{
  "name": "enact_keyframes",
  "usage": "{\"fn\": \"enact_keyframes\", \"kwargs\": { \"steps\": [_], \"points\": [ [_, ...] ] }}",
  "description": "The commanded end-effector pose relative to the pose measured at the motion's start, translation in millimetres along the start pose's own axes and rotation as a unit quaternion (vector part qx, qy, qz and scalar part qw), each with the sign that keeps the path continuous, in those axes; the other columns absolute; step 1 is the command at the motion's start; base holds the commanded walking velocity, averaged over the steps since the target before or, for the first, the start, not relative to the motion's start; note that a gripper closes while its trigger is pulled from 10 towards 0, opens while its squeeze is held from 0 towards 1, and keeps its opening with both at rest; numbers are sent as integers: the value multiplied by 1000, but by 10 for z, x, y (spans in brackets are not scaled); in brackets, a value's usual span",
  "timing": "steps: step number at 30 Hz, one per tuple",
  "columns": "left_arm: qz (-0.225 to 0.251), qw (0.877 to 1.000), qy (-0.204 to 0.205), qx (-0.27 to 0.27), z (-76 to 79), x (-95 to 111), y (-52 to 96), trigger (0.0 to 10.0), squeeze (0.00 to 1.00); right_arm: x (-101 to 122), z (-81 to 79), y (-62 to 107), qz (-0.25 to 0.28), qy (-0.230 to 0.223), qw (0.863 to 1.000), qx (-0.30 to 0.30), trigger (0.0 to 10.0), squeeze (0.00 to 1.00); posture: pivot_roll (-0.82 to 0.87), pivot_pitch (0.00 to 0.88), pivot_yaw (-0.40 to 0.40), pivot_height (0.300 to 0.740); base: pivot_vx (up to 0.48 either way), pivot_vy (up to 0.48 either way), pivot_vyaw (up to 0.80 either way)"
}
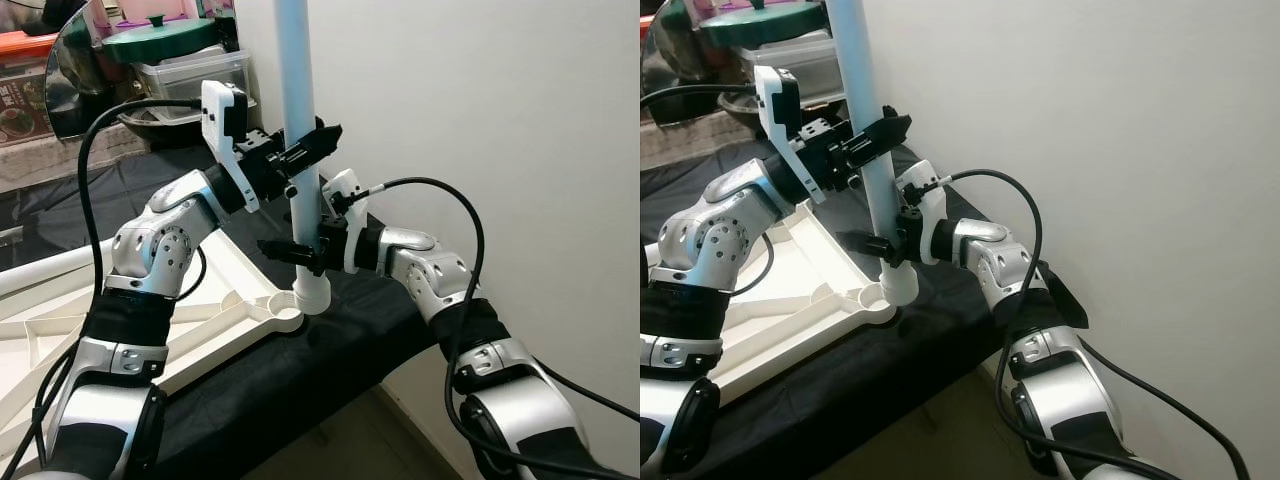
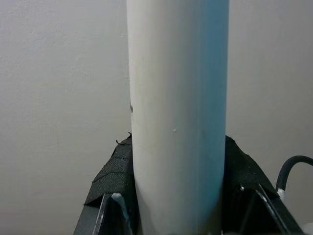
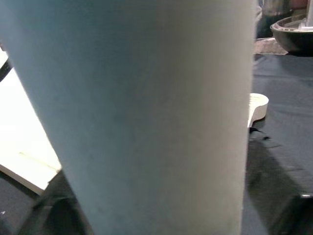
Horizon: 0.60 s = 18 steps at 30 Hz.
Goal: Building children table
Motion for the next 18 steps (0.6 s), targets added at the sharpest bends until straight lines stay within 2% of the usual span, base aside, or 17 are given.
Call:
{"fn": "enact_keyframes", "kwargs": {
  "steps": [1, 9, 18],
  "points": [
    [8, 1000, -1, -15, 43, 27, -26, 10000, 0, 119, -50, -92, 12, 17, 1000, 13, 0, 0, -18, 0, 38, 740, 0, 0, 0],
    [5, 1000, -1, -12, 30, -3, -26, 10000, 0, 141, -41, -99, 20, 14, 1000, 8, 0, 0, -18, 0, 36, 740, 0, 0, 0],
    [-3, 1000, 12, 14, -46, -33, -33, 10000, 0, 151, 16, -58, 23, 11, 1000, -8, 0, 0, -66, 0, 48, 740, 0, 0, 0]
  ]
}}
Point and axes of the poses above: a point about 5 cm out from each wrist's last joint towards the gripper, its own y axis pointing back from the gripper into the wrist, its own x axis along the axis of the wrist's last joint, z = x × y, the point moved 3 cm from there along -y, pointing out of the wrist towards the gripper, and after that the axes turned 8 degrees about y, right-handed, at the moved point
